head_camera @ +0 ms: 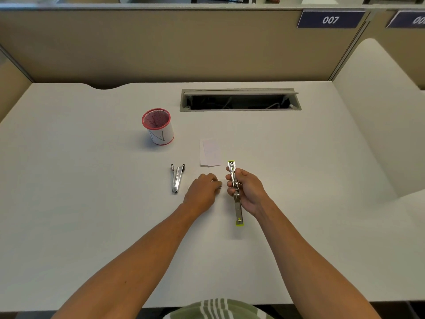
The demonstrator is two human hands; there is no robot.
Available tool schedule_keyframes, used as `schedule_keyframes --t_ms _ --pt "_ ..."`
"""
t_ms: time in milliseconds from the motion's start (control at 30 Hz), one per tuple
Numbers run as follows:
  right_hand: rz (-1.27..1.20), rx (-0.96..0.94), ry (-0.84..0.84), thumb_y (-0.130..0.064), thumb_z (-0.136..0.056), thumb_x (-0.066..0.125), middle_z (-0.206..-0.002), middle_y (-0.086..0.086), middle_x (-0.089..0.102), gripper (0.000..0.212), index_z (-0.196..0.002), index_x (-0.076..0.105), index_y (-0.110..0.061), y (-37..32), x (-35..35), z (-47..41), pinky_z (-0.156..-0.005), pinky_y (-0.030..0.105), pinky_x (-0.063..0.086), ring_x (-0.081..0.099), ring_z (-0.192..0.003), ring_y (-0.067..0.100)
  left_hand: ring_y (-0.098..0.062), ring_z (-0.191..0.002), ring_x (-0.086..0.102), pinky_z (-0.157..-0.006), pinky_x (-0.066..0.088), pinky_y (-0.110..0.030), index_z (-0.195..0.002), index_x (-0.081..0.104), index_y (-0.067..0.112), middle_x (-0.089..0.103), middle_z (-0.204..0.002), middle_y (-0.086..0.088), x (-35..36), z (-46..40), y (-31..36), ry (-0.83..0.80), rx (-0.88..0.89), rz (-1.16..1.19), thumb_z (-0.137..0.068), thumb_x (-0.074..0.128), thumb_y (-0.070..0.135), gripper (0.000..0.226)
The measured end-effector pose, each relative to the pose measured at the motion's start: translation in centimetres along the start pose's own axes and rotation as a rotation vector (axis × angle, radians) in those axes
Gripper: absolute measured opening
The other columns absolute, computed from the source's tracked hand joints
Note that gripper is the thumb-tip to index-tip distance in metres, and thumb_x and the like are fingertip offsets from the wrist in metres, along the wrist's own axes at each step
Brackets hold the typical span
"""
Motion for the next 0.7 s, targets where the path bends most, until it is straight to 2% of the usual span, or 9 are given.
schedule_keyframes --t_ms 100,300,400,467,567,633,700 --pt "0.004 0.0 -0.007 -0.006 -0.1 0.045 -0.08 0.01 0.055 0.021 -0.11 0.062 0.001 0.1 0.1 0.0 -0.045 0.021 0.041 0.049 -0.059 0.014 -0.028 -0.1 0.051 -0.078 0.042 -0.037 -0.116 0.066 0.013 0.06 -0.109 -0.008 0.2 0.0 -0.1 0.004 -0.004 -0.016 -0.098 0.047 0.021 0.028" --pt "0.01 0.01 -0.028 -0.005 -0.1 0.046 -0.079 0.01 0.057 0.024 -0.116 0.06 0.004 0.3 0.4 -0.2 -0.046 0.02 0.041 0.05 -0.06 0.014 -0.026 -0.097 0.051 -0.075 0.043 -0.037 -0.102 0.061 0.013 0.058 -0.102 -0.007 0.2 0.1 -0.4 0.005 -0.056 0.039 -0.093 0.053 0.014 0.013" --pt "0.004 0.016 -0.036 -0.004 -0.099 0.045 -0.08 0.01 0.058 0.025 -0.116 0.061 0.005 0.5 0.6 -0.4 -0.046 0.021 0.042 0.05 -0.061 0.015 -0.025 -0.091 0.054 -0.072 0.044 -0.037 -0.096 0.06 0.014 0.061 -0.096 -0.006 0.1 0.2 -0.8 0.017 -0.151 0.131 -0.092 0.056 0.016 0.006" --pt "-0.007 0.016 -0.042 -0.003 -0.099 0.045 -0.08 0.011 0.059 0.025 -0.117 0.061 0.005 0.7 0.6 -0.5 -0.047 0.022 0.043 0.05 -0.061 0.015 -0.021 -0.085 0.057 -0.071 0.048 -0.035 -0.091 0.062 0.015 0.064 -0.09 -0.001 -0.5 0.4 -1.3 0.079 -0.263 0.275 -0.088 0.061 0.015 0.002" --pt "-0.017 0.016 -0.051 -0.004 -0.099 0.044 -0.079 0.01 0.059 0.026 -0.116 0.061 0.005 0.8 0.5 -0.7 -0.047 0.022 0.045 0.051 -0.061 0.015 -0.014 -0.076 0.059 -0.067 0.048 -0.023 -0.086 0.064 0.012 0.064 -0.081 0.005 -2.1 0.8 -2.5 0.237 -0.43 0.597 -0.085 0.066 0.011 0.003" --pt "-0.02 0.024 -0.058 -0.004 -0.099 0.044 -0.079 0.01 0.059 0.025 -0.115 0.061 0.004 0.9 0.6 -0.8 -0.047 0.022 0.046 0.052 -0.06 0.014 -0.005 -0.072 0.06 -0.064 0.045 -0.01 -0.087 0.066 0.009 0.065 -0.08 0.007 -3.4 0.9 -3.0 0.297 -0.451 0.725 -0.083 0.07 0.01 0.006" --pt "-0.014 0.038 -0.065 -0.004 -0.099 0.043 -0.078 0.01 0.059 0.025 -0.114 0.062 0.004 1.1 0.7 -0.9 -0.047 0.022 0.046 0.052 -0.059 0.014 0.004 -0.069 0.061 -0.063 0.046 -0.006 -0.086 0.068 0.009 0.066 -0.079 0.01 -4.7 0.9 -3.0 0.313 -0.406 0.784 -0.081 0.073 0.011 0.008"
Point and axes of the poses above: each hand's wrist, its own z-axis away from the middle knuckle, its own x-axis out of the palm, y = z × x, the point moved 5 cm from there along -z, towards the middle knuckle
